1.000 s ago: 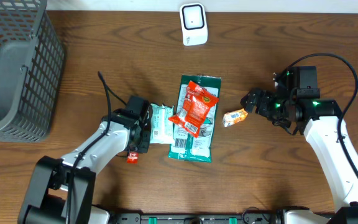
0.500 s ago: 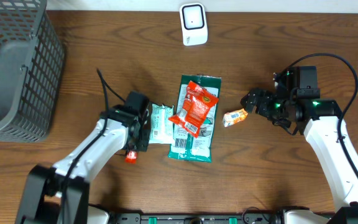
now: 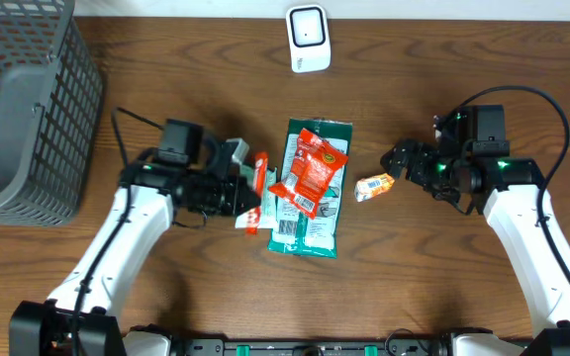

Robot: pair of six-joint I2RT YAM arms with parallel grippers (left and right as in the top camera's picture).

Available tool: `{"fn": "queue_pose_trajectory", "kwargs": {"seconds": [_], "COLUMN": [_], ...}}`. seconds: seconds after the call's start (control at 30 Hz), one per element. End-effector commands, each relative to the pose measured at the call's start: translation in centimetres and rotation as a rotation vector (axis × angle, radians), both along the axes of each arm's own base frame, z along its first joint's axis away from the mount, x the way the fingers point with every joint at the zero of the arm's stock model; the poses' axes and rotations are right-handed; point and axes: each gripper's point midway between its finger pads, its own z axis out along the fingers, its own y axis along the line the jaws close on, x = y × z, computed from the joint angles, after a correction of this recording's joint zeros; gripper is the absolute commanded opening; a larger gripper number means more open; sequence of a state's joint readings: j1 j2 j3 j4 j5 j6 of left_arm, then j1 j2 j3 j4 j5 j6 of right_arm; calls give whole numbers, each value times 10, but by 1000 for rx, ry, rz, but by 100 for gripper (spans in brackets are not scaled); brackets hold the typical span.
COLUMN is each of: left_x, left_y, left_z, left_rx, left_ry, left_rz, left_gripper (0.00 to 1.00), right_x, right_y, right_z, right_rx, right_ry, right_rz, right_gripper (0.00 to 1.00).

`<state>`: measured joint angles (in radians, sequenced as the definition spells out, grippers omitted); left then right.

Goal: Scan the item barcode
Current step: 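Lift the stick toward the right gripper and grasp it with the right gripper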

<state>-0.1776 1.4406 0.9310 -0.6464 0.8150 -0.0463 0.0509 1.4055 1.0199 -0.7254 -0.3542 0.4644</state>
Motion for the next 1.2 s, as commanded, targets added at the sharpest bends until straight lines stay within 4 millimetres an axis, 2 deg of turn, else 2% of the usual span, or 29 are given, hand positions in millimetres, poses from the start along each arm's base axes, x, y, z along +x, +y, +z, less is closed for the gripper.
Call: {"fn": "queue_pose_trajectory", "kwargs": {"seconds": [0.0,0.03,0.1,0.2,0.3,0.4,0.47,0.67,0.93,1.07,1.17], "left_x": [-6,-6,-5,-2,-2,-2,-4,-6,-16,-20,-20], "left_y": [-28,-31,-34,-35,-35,-35,-37,-37,-40,-40,-40], "left_z": [63,71,81,84,85,85,89,93,110,116,117], "left_rx": [-381,-427,-475,-486,-487,-489,-515,-535,-642,-677,-685], "left_ry": [-56,-81,-117,-141,-148,-136,-133,-131,-119,-112,-111], "left_rz": [-131,-154,-184,-192,-194,-188,-200,-209,-261,-277,-281], "left_gripper": [8,7,7,8,8,8,8,8,8,8,8], "right_x": [2,0,-3,-9,-16,-20,-25,-28,-36,-36,-36], "right_y": [19,36,63,93,122,144,165,188,208,213,214], "right_z": [14,25,46,70,89,98,107,103,113,115,115], "right_rx": [116,193,304,428,497,510,513,450,458,447,447], "right_ry": [-25,-65,-158,-235,-307,-360,-421,-445,-505,-528,-530], "right_rz": [55,156,319,449,565,637,706,720,780,785,787], "right_gripper": [99,96,82,63,60,59,54,54,52,48,35]}}
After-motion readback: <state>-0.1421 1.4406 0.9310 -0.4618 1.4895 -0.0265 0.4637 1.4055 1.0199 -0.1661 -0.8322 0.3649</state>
